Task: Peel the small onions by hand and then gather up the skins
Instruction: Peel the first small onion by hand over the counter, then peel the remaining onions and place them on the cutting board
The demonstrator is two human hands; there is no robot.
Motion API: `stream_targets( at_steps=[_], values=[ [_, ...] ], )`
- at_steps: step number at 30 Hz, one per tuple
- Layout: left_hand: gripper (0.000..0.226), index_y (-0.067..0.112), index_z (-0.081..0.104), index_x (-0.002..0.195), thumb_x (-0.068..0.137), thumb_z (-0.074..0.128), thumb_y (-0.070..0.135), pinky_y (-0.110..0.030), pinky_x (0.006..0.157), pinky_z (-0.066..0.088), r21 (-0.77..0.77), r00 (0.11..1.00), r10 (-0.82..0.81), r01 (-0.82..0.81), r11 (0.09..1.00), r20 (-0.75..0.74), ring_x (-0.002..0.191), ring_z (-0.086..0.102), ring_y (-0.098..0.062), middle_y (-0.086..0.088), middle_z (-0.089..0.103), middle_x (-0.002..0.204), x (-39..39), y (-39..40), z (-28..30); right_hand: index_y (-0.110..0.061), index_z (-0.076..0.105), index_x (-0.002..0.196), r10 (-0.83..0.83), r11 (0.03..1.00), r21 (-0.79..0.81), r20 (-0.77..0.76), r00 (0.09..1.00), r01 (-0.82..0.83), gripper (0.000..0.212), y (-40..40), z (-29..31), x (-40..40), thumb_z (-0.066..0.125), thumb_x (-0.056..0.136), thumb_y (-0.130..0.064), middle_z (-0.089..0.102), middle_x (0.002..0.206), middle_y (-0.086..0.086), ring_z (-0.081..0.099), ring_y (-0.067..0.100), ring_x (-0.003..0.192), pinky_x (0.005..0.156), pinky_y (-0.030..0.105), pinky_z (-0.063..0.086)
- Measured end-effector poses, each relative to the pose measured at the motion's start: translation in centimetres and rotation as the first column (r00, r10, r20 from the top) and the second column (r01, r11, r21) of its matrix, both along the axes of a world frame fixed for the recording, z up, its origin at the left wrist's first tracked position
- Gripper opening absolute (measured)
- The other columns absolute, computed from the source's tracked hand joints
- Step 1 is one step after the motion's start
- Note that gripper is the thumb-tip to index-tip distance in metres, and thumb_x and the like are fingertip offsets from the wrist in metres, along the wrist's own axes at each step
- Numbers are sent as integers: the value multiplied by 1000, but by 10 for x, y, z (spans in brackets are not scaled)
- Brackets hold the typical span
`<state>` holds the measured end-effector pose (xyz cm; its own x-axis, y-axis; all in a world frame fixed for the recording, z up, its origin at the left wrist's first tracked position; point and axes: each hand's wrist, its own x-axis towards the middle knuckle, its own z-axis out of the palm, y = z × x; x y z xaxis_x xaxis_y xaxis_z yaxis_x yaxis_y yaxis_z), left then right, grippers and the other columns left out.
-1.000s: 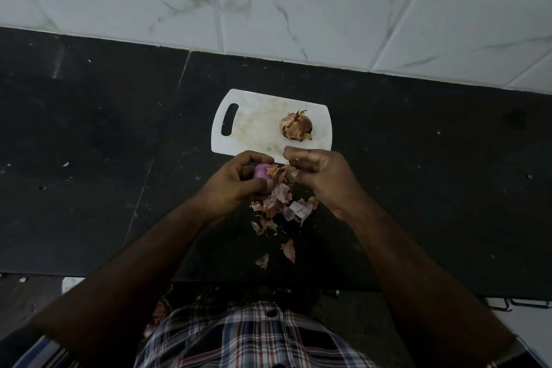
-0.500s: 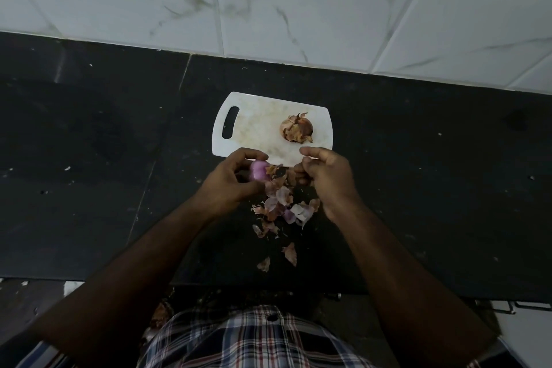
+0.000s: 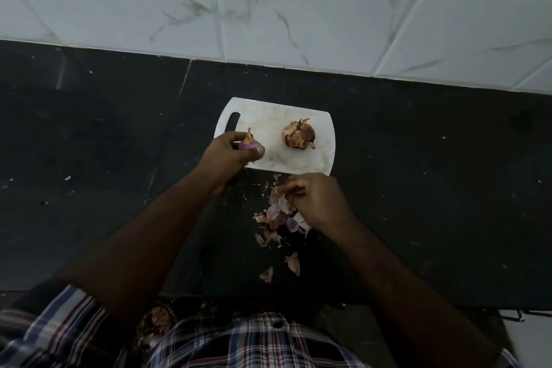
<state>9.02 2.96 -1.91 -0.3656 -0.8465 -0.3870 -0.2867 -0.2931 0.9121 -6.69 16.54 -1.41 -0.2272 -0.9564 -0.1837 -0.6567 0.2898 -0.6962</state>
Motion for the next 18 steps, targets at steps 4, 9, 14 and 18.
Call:
stream_targets(
  at_steps=[4, 9, 14, 18],
  values=[
    [42, 8, 66, 121, 84, 81, 19, -35, 85, 60, -103, 998, 3, 3, 995, 58, 96, 70, -25, -9, 70, 106, -18, -26, -7, -18, 74, 111, -119, 992, -50, -37, 992, 117, 29, -4, 2, 3, 74, 85, -32, 74, 102, -6, 67, 8, 93, 84, 27, 54],
    [26, 20, 66, 102, 84, 80, 31, -42, 86, 57, -242, 978, -9, 60, 968, 207, 94, 66, -19, 3, 68, 95, -38, -53, -18, -20, 65, 127, -180, 982, -57, -35, 983, 178, 37, -16, -6, -23, 68, 91, -18, 72, 111, -1, 68, 11, 97, 86, 23, 51],
    [48, 21, 61, 126, 84, 77, 39, -26, 64, 47, -236, 962, 35, 31, 971, 271, 85, 64, -8, 5, 69, 95, -58, -74, -26, -20, 56, 136, -312, 949, -80, -94, 945, 305, 58, -56, -8, -70, 77, 84, -31, 67, 122, 4, 64, 18, 108, 92, 33, 52],
    [51, 21, 63, 121, 79, 81, 43, -29, 74, 50, -231, 951, 26, 49, 972, 309, 95, 67, -17, -2, 70, 106, -69, -83, -34, -21, 38, 150, -219, 976, -27, -88, 972, 218, 88, -79, -21, -77, 84, 76, -29, 46, 148, 6, 46, 23, 134, 110, 39, 42]
  ],
)
